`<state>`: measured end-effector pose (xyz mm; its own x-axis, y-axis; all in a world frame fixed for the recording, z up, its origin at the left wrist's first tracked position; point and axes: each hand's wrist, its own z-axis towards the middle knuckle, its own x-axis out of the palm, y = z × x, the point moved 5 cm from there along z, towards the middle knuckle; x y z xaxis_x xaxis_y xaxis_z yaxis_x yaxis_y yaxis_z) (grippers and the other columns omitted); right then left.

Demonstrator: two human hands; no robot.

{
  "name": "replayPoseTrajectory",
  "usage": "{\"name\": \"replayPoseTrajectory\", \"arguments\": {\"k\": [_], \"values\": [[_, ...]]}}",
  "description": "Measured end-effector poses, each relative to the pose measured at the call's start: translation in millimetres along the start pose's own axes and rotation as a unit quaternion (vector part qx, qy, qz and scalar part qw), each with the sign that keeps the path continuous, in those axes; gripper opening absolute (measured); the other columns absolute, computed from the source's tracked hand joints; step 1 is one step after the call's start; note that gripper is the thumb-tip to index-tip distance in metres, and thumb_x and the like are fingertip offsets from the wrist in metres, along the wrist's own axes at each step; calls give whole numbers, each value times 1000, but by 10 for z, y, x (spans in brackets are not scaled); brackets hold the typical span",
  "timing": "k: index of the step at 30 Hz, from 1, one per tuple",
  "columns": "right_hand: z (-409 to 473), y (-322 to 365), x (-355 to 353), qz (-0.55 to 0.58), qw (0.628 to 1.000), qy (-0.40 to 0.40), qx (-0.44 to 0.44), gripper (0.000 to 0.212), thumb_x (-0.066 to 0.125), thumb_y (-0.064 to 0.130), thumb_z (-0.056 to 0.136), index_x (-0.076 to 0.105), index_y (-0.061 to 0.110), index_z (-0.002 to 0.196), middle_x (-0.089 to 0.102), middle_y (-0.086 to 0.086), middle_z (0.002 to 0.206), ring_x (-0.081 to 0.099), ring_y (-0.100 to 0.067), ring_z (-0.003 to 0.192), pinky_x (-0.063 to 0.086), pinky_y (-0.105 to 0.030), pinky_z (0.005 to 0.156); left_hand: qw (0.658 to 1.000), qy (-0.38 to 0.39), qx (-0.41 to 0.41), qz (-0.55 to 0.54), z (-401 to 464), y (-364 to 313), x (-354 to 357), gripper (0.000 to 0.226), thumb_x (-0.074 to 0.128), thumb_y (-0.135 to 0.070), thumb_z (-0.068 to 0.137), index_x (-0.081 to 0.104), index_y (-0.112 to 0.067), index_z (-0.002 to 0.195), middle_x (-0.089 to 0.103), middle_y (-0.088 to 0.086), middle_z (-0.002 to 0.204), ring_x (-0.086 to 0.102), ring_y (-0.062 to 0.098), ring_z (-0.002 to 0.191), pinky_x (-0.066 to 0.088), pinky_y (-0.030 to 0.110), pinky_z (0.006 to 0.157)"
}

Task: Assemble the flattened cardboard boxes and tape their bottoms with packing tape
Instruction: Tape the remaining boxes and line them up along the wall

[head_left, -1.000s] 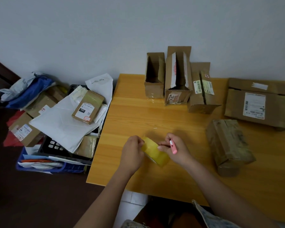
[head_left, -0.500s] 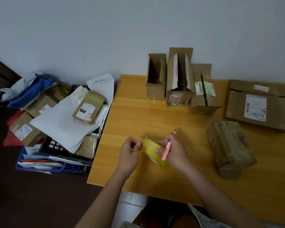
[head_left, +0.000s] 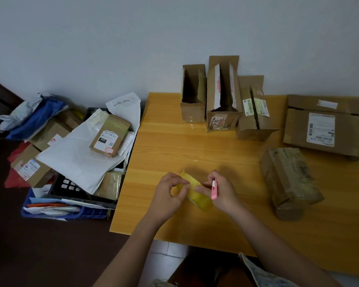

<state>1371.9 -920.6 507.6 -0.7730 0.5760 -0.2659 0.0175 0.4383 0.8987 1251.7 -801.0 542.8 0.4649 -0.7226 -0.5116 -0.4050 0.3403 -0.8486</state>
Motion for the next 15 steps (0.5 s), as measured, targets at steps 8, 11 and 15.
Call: {"name": "replayPoseTrajectory", "arguments": {"k": [8,11,15], "values": [[26,-4,-30,-13,996,91,1,41,76,6,80,38,19,75,43,3,78,43,-16,80,34,-30,66,988,28,73,132,70,-151,110,16,78,-9,78,78,-9,94,60,-1,88,55,11,81,40,10,67],[18,-40,-24,-12,994,108,-6,43,73,0,79,37,24,74,43,5,79,47,-17,85,37,-33,71,988,37,57,138,108,-186,107,13,77,-5,79,78,-6,92,61,3,88,55,10,74,42,17,65],[13,-36,-25,-12,994,105,-17,45,72,-2,78,37,25,72,39,8,74,40,-17,77,35,-34,69,985,45,56,155,138,-273,112,9,77,-8,79,78,-6,88,60,5,86,58,15,68,48,26,66]]}}
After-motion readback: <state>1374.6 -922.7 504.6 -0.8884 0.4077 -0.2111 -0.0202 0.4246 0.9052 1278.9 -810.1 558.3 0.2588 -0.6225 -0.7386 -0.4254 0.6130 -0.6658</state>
